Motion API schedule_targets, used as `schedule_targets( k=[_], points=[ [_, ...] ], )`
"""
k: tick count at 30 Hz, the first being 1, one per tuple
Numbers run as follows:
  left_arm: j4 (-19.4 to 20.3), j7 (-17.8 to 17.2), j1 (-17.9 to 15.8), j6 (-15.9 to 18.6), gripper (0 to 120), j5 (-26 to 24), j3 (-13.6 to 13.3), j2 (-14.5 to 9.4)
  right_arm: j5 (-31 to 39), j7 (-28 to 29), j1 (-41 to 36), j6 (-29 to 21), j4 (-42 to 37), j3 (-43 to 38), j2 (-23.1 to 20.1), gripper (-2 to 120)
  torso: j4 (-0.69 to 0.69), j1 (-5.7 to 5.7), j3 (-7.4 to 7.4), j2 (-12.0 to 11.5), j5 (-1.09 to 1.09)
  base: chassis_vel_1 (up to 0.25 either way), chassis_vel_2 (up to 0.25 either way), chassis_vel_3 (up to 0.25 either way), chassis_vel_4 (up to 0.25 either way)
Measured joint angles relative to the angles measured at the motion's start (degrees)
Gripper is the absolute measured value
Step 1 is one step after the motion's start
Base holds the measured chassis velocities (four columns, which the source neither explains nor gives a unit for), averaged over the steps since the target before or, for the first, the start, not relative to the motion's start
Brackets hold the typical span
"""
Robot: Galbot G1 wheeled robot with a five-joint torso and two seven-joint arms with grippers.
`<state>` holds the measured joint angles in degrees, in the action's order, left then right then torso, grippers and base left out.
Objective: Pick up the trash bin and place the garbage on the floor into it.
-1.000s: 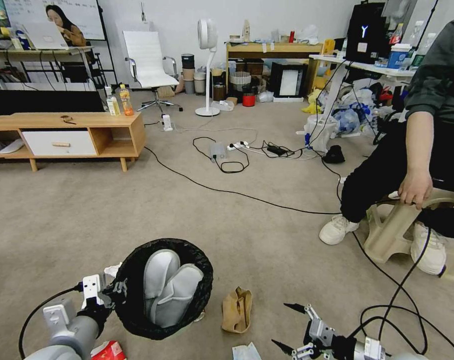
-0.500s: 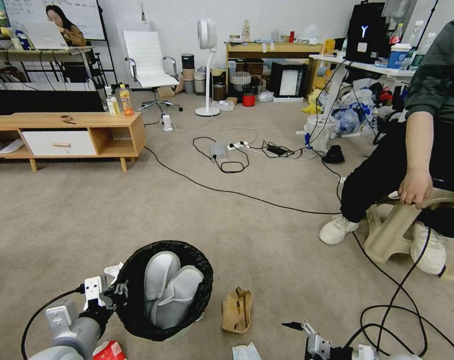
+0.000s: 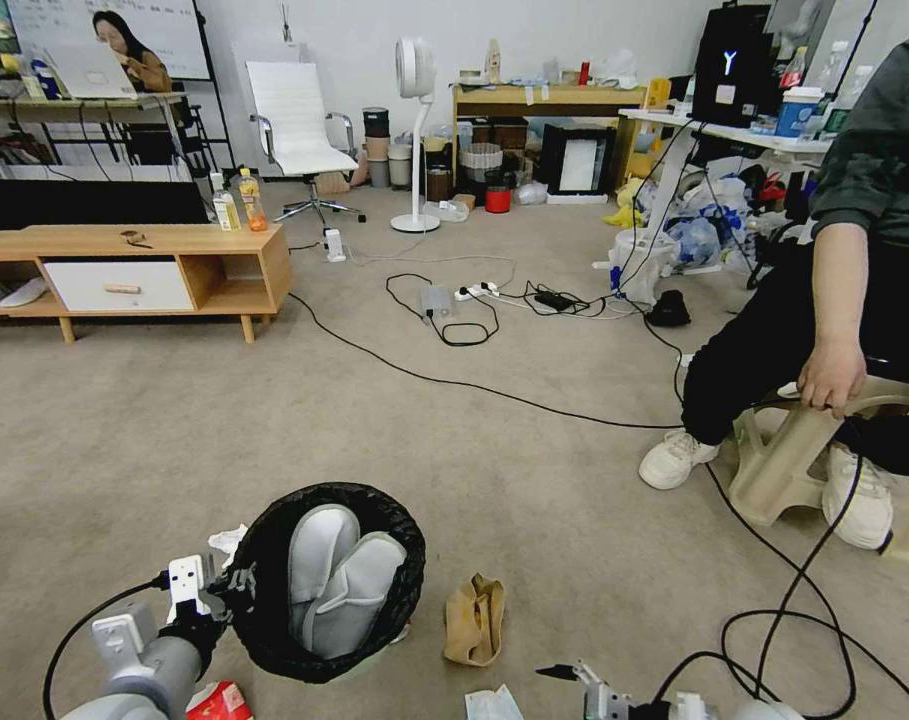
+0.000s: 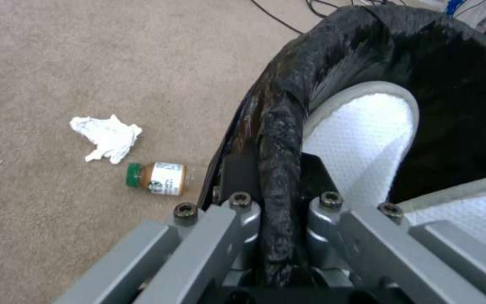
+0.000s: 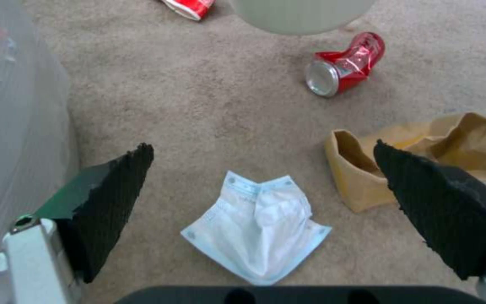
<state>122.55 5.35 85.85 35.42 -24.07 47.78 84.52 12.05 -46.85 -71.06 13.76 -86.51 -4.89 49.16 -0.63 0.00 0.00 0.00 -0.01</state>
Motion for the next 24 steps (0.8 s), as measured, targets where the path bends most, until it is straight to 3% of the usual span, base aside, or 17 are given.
schedule_targets(
  k=[24],
  points=[
    [-0.52,0.34,0.22,-0.50,5,1.29,-0.27,0.68,-2.33,1.34,7.67,2.56,9.75,6.32,5.00,100,0.00,0.00,0.00,0.00,0.00,0.000,0.000,0.000,0.000]
  ],
)
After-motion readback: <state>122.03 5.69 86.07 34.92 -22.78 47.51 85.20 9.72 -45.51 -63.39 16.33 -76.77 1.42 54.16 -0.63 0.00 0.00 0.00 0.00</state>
